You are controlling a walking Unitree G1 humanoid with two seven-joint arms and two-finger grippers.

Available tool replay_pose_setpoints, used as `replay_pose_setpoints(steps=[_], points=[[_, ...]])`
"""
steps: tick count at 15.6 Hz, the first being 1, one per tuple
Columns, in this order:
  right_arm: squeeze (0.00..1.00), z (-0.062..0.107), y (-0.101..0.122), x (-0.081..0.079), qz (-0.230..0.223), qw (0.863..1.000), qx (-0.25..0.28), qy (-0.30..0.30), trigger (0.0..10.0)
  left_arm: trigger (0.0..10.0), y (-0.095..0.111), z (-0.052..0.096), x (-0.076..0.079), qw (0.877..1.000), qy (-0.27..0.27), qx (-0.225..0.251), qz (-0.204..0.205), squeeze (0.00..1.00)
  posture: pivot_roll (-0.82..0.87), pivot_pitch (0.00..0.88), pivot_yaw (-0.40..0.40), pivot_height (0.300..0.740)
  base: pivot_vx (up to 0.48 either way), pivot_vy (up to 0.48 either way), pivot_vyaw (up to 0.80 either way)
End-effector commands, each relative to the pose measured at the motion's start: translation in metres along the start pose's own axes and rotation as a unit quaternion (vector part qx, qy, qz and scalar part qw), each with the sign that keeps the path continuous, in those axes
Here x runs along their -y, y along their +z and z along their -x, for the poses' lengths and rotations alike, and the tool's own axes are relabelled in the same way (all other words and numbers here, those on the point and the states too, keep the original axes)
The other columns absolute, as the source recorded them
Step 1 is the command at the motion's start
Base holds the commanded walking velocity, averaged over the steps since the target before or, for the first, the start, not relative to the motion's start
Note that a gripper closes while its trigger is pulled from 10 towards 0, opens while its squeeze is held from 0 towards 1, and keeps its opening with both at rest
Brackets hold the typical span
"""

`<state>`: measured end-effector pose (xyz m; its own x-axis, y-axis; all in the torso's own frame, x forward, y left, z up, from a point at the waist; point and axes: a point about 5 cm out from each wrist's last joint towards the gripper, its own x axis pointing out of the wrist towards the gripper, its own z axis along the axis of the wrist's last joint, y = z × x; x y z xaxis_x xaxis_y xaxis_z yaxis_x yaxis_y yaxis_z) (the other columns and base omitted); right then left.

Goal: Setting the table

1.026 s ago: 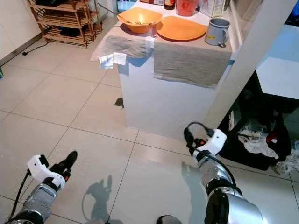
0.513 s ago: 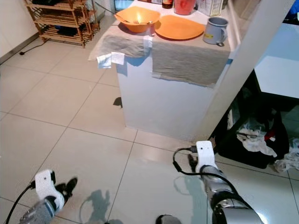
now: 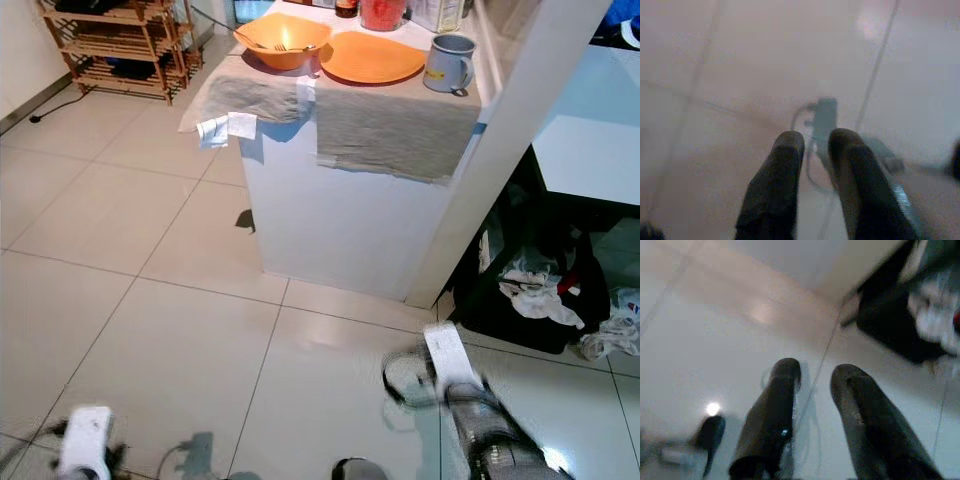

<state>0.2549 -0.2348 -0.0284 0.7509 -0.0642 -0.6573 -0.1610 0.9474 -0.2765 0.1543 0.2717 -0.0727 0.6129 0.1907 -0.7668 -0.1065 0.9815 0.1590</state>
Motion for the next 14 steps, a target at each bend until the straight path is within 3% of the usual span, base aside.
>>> replay_pose_setpoints(steps=[1, 2, 3, 4, 5, 6, 7, 8, 9, 10, 12, 14], points=[[0.00, -0.003, 0.023, 0.000, 0.011, 0.999, 0.049, 0.012, 0.9, 0.0, 0.024, -0.003, -0.003, 0.998, 0.007, 0.054, -0.011, 0.00, -0.03, 0.070, 0.005, 0.740, 0.000, 0.000, 0.00], [0.00, -0.005, 0.055, 0.000, 0.000, 0.993, 0.114, 0.025, 10.0, 2.0, 0.058, -0.004, -0.006, 0.990, 0.009, 0.139, -0.014, 0.00, -0.03, 0.074, 0.002, 0.740, 0.000, 0.000, 0.00], [0.00, -0.005, 0.079, 0.000, -0.013, 0.985, 0.167, 0.036, 10.0, 10.0, 0.088, -0.001, -0.006, 0.976, 0.007, 0.215, -0.007, 0.00, -0.02, 0.079, -0.002, 0.740, 0.000, 0.000, 0.00], [0.00, -0.003, 0.096, -0.001, -0.018, 0.977, 0.209, 0.046, 10.0, 10.0, 0.110, 0.005, -0.003, 0.961, -0.002, 0.277, 0.005, 0.00, -0.02, 0.084, 0.000, 0.740, 0.000, 0.000, 0.00], [0.00, -0.002, 0.103, -0.001, -0.020, 0.973, 0.225, 0.051, 10.0, 10.0, 0.118, 0.008, -0.001, 0.954, -0.007, 0.299, 0.009, 0.00, -0.02, 0.084, 0.000, 0.740, 0.000, 0.000, 0.00], [0.00, 0.005, 0.118, -0.015, -0.016, 0.955, 0.285, 0.080, 10.0, 10.0, 0.136, 0.025, 0.030, 0.929, -0.047, 0.368, 0.010, 0.00, -0.01, 0.088, -0.007, 0.740, 0.000, 0.000, 0.00], [0.00, 0.012, 0.118, -0.026, -0.012, 0.943, 0.319, 0.098, 10.0, 10.0, 0.130, 0.037, 0.055, 0.919, -0.074, 0.387, 0.008, 0.00, -0.02, 0.092, -0.008, 0.740, 0.000, 0.000, 0.00], [0.00, 0.012, 0.118, -0.026, -0.012, 0.943, 0.319, 0.098, 10.0, 10.0, 0.130, 0.037, 0.055, 0.919, -0.074, 0.387, 0.008, 0.00, -0.02, 0.092, -0.008, 0.740, 0.000, 0.000, 0.00], [0.00, 0.024, 0.098, -0.039, -0.028, 0.934, 0.336, 0.115, 10.0, 10.0, 0.102, 0.053, 0.084, 0.920, -0.094, 0.381, -0.004, 0.00, -0.02, 0.102, -0.014, 0.740, 0.000, 0.000, 0.00], [0.00, 0.026, 0.095, -0.040, -0.031, 0.934, 0.336, 0.116, 10.0, 10.0, 0.098, 0.055, 0.087, 0.921, -0.095, 0.379, -0.005, 0.00, -0.02, 0.102, -0.014, 0.740, 0.000, 0.000, 0.00], [0.00, 0.046, 0.065, -0.047, -0.038, 0.934, 0.332, 0.126, 10.0, 10.0, 0.081, 0.076, 0.100, 0.925, -0.096, 0.368, -0.001, 0.00, -0.02, 0.112, -0.020, 0.740, 0.000, 0.000, 0.00], [0.00, 0.063, 0.058, -0.037, -0.041, 0.933, 0.340, 0.108, 10.0, 10.0, 0.086, 0.081, 0.092, 0.925, -0.066, 0.373, -0.004, 0.00, -0.02, 0.109, -0.023, 0.740, 0.000, 0.000, 0.00]])
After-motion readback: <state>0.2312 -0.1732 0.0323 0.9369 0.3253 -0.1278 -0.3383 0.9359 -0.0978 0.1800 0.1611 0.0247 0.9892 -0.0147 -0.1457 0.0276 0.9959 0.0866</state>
